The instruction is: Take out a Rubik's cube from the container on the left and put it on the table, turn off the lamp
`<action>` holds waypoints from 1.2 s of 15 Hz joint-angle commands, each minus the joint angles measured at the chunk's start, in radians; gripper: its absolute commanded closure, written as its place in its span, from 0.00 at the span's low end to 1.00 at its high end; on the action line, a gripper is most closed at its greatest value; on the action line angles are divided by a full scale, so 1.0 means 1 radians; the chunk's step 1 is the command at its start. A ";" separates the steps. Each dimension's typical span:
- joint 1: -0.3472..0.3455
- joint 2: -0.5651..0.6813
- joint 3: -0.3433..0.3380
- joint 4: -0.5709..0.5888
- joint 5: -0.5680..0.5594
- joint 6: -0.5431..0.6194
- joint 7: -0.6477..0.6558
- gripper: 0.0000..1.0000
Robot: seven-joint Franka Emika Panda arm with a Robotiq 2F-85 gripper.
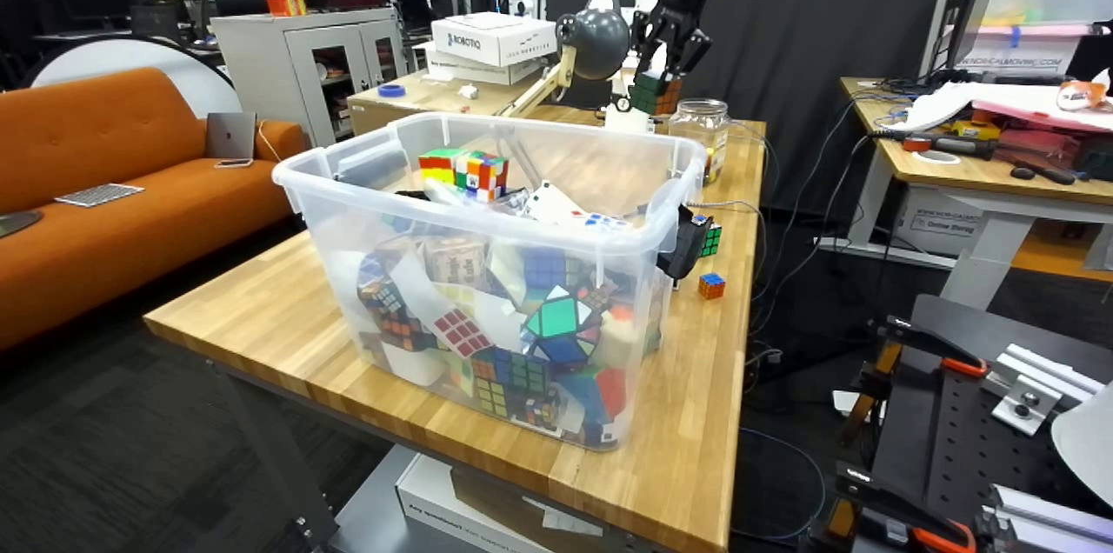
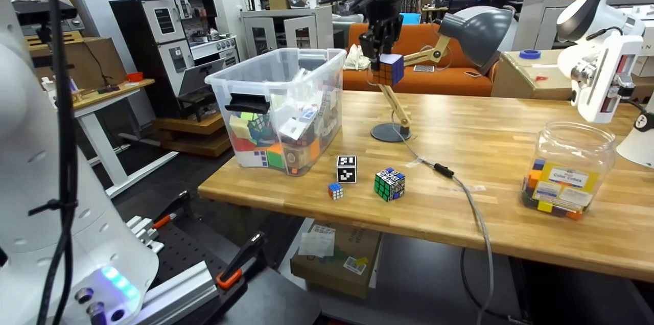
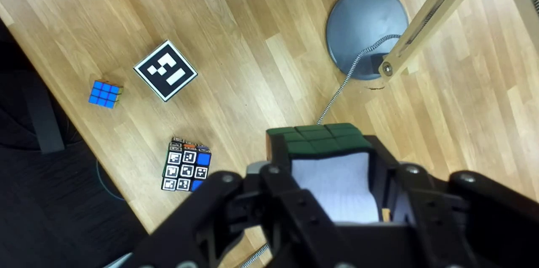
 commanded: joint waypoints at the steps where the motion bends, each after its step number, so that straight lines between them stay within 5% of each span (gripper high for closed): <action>1: 0.005 0.106 -0.007 0.109 -0.032 -0.030 0.006 0.78; 6: 0.012 0.170 -0.003 0.140 -0.031 -0.008 0.000 0.78; 7: 0.015 0.182 -0.002 0.147 -0.031 -0.006 0.000 0.53; 15: 0.014 0.183 -0.004 0.147 -0.031 -0.006 0.000 0.53; 16: 0.014 0.183 -0.004 0.147 -0.031 -0.006 0.000 0.78; 18: 0.027 0.196 -0.010 0.154 -0.062 0.004 0.007 0.78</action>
